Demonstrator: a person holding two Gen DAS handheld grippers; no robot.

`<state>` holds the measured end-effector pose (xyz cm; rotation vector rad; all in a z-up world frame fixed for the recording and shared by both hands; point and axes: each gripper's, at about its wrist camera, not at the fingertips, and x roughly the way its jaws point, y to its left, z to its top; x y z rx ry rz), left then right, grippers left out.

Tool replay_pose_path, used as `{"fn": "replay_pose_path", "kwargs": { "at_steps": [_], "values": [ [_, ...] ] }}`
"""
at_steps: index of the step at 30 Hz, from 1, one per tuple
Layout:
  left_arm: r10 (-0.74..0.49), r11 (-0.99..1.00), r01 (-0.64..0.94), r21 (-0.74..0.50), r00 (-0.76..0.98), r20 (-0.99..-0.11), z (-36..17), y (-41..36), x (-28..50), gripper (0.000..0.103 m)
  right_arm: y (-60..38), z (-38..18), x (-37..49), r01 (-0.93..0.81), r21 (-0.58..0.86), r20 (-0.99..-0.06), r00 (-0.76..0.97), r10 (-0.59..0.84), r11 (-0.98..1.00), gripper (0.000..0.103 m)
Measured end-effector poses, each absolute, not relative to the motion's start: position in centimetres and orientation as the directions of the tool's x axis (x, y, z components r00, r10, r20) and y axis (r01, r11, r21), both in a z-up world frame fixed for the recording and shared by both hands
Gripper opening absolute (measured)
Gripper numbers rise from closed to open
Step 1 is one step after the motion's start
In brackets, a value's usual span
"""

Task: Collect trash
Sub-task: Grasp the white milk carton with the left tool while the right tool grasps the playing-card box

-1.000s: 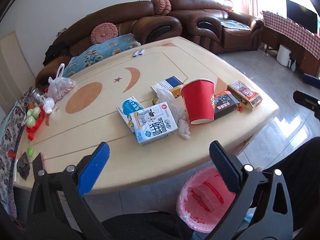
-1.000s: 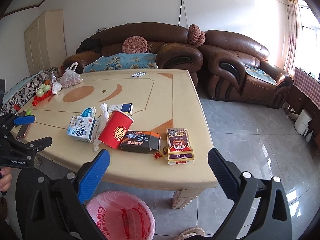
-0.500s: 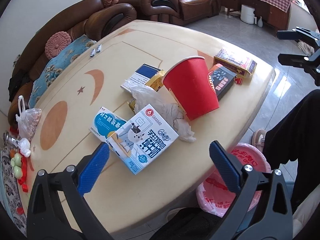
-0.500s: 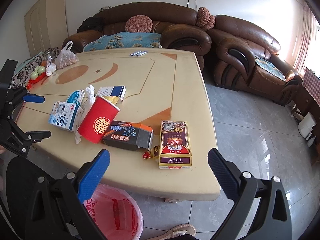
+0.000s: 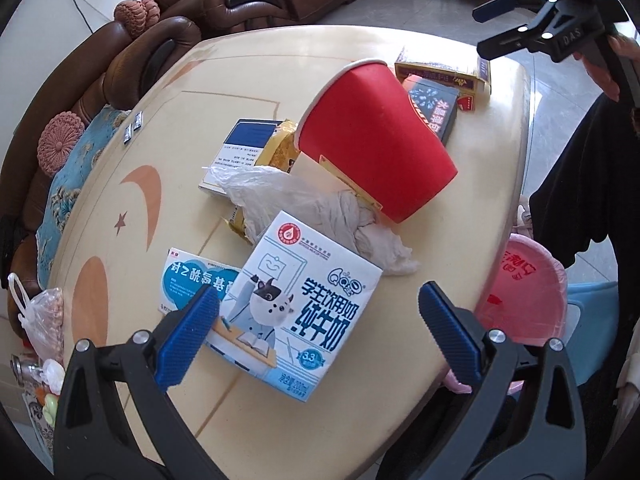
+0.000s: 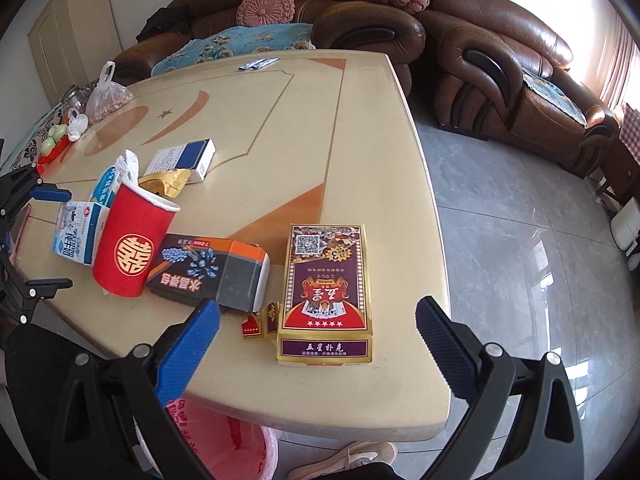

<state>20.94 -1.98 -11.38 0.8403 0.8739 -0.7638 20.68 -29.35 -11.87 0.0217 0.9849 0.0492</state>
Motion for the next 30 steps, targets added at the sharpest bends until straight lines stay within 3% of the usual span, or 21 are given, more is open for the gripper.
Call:
{"fn": "replay_pose_path", "kwargs": {
  "at_steps": [15,19,24,30],
  "values": [
    [-0.169,0.259,0.845,0.467,0.516,-0.84,-14.3,-2.5,19.8,0.097,-30.3,-15.9,24.0,-0.015,0.03,-0.863,0.504,0.033,0.999,0.096],
    [-0.156,0.234,0.815,0.529,0.569,-0.808,-14.4,-2.8,19.1,0.083,-30.3,-16.1,24.4,-0.008,0.015,-0.863,0.505,0.017,1.0,0.091],
    [-0.147,0.215,0.803,0.556,0.59,-0.794,-14.5,-2.8,18.5,0.078,-30.0,-16.7,25.2,-0.015,0.011,-0.874,0.486,0.017,1.0,0.081],
    [-0.143,0.215,0.79,0.574,0.607,-0.782,-14.7,-2.9,18.1,0.075,-29.8,-16.8,25.3,-0.018,0.001,-0.87,0.493,0.01,1.0,0.081]
  ]
}}
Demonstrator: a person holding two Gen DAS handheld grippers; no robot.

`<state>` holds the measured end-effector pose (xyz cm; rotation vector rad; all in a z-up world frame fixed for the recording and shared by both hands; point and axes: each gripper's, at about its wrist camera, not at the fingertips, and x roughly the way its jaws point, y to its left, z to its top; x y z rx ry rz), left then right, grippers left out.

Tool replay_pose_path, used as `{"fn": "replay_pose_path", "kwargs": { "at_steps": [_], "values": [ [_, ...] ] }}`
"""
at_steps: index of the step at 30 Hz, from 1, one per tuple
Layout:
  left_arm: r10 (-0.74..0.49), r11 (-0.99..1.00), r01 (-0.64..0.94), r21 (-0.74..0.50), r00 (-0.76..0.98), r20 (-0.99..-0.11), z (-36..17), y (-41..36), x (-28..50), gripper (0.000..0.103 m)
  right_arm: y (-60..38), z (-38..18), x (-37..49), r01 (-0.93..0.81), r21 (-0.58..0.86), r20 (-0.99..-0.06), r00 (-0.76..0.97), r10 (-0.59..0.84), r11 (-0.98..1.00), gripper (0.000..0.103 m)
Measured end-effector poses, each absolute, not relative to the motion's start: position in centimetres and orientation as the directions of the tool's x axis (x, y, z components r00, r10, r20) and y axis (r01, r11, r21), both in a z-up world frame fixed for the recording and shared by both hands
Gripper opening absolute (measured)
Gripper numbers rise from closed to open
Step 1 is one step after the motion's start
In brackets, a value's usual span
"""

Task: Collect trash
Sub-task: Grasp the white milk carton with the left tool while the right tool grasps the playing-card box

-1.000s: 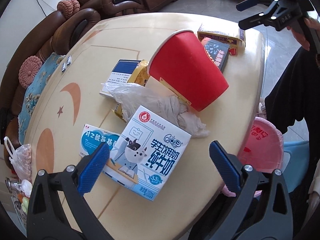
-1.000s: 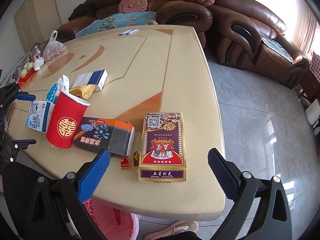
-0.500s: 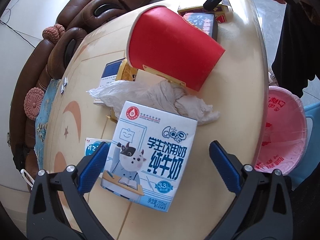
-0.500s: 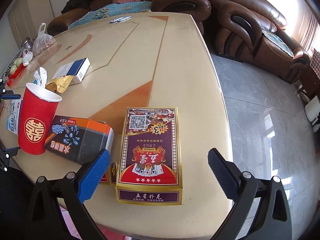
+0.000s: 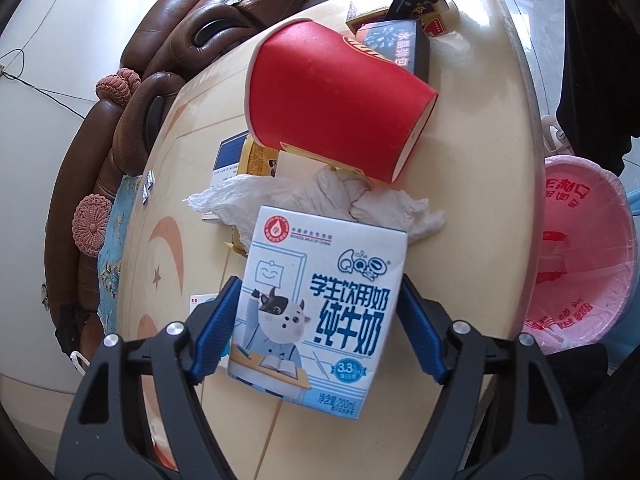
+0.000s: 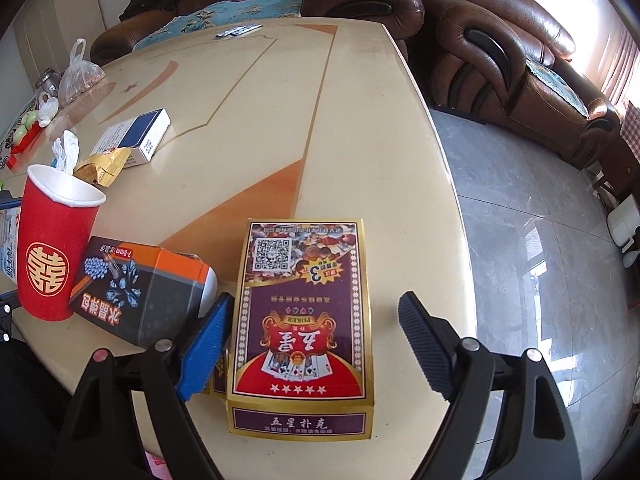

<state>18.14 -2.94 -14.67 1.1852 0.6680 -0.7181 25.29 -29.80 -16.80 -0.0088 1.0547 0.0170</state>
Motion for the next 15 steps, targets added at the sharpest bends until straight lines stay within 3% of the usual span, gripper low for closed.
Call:
{"fn": "replay_pose_path", "kwargs": {
  "at_steps": [3,5,12,15],
  "values": [
    [-0.135,0.205,0.771,0.603,0.632,-0.763,-14.8,-3.2,17.9,0.075,-29.8,-16.8,25.4,-0.014,0.008,-0.867,0.498,0.014,1.0,0.076],
    [-0.136,0.205,0.758,0.619,0.649,-0.749,-14.9,-3.3,17.0,0.075,-29.6,-16.6,25.4,-0.024,0.017,-0.861,0.508,0.027,1.0,0.06],
    [-0.151,0.281,0.757,0.59,0.642,-0.752,-14.4,-2.8,17.1,0.074,-29.5,-16.5,25.6,-0.008,0.023,-0.86,0.509,0.024,1.0,0.059],
    [-0.18,0.355,0.776,0.521,0.604,-0.777,-13.6,-2.2,17.7,0.073,-29.9,-16.5,25.6,0.011,0.04,-0.857,0.514,0.028,0.999,0.058]
  ]
}}
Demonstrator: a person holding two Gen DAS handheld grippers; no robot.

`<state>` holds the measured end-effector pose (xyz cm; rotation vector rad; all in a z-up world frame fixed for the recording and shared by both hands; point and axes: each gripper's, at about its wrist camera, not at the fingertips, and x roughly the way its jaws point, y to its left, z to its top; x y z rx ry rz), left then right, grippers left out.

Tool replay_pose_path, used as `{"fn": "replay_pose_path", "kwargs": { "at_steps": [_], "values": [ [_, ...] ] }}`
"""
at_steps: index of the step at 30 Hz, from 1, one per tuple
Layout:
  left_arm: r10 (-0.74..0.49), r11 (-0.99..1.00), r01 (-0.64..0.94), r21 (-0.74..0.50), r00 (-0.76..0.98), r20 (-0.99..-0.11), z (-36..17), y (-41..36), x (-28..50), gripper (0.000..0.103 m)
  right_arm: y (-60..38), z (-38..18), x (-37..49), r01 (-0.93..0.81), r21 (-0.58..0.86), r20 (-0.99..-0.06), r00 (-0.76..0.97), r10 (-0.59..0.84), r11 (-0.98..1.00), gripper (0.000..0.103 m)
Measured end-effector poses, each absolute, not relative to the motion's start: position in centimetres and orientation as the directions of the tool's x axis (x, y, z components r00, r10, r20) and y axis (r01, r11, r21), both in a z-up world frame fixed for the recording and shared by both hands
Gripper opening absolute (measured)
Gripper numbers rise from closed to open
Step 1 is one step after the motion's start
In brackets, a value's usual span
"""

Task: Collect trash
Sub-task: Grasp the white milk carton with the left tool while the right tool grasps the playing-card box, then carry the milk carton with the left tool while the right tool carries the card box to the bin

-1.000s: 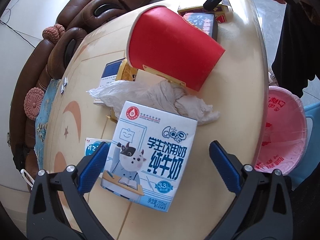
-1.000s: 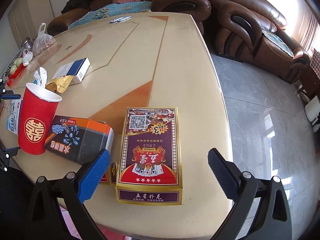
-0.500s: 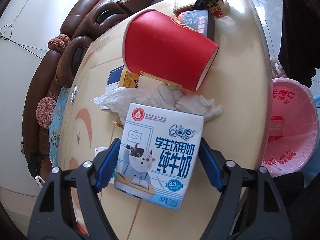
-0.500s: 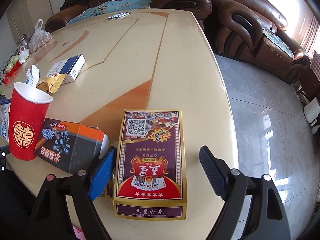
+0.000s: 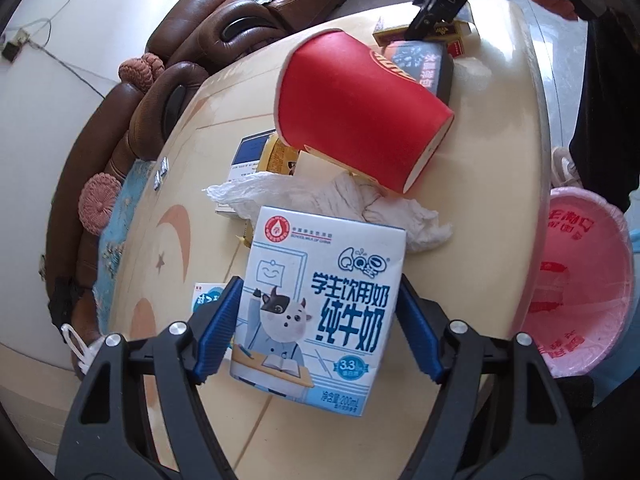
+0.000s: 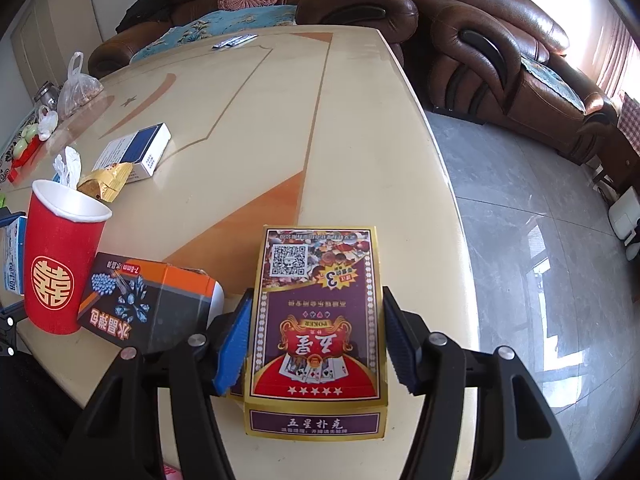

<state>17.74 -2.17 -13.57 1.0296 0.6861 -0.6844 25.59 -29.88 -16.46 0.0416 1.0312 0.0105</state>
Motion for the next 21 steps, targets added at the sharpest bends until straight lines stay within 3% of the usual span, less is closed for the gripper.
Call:
{"fn": "replay_pose_path", "kwargs": {
  "at_steps": [21],
  "values": [
    [-0.246,0.648,0.695,0.311,0.578,-0.778,-9.9,1.1,20.4,0.072,-29.2,-12.3,24.3,0.019,0.021,-0.8,0.6,0.006,1.0,0.059]
  ]
}}
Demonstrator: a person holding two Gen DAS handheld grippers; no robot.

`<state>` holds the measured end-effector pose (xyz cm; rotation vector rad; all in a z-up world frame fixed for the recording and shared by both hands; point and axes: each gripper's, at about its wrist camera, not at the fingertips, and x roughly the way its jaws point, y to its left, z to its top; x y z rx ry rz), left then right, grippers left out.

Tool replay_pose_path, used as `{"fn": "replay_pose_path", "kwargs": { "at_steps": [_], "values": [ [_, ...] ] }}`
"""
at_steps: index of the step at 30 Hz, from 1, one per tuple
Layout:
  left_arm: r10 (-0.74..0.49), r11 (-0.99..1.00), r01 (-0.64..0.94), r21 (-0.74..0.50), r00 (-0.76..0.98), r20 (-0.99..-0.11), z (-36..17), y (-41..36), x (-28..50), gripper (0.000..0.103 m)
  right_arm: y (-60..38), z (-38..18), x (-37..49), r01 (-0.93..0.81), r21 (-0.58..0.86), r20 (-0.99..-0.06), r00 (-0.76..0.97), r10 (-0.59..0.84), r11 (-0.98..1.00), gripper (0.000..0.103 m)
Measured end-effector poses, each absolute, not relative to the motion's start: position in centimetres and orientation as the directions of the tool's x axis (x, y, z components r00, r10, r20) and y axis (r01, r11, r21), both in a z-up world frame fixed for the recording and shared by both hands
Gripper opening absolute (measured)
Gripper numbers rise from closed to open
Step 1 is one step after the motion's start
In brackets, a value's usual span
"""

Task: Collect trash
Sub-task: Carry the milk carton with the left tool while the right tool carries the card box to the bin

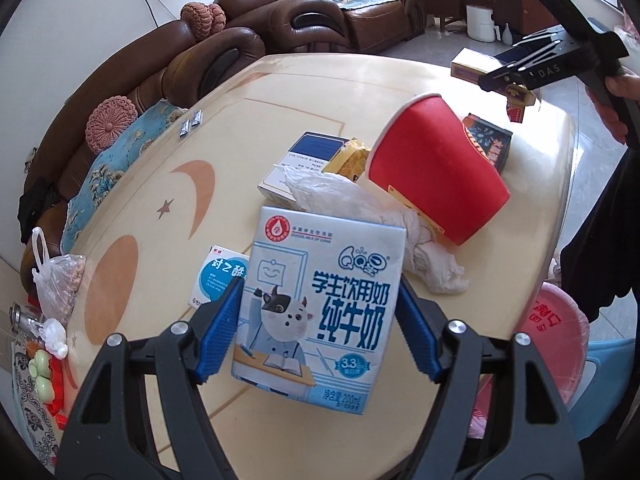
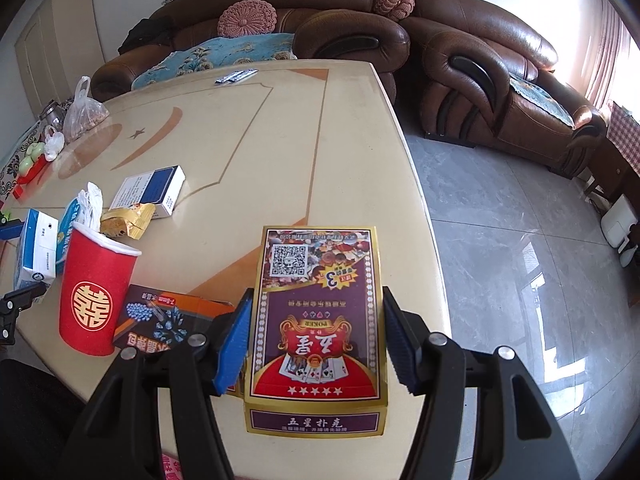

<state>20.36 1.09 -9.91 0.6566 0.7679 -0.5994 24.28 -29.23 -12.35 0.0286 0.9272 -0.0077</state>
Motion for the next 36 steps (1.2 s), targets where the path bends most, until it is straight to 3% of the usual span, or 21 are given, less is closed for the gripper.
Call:
{"fn": "replay_pose_path", "kwargs": {
  "at_steps": [23,36],
  "values": [
    [-0.249,0.671,0.641,0.372,0.668,-0.701,-3.4,1.1,11.0,0.072,-22.7,-4.7,14.5,-0.158,0.0,-0.734,0.671,0.107,0.988,0.059],
    [-0.29,0.659,0.662,0.357,0.661,-0.692,-3.1,0.8,5.1,0.072,-19.8,-3.7,7.4,-0.234,0.01,-0.73,0.663,0.167,0.972,0.059]
  ]
}}
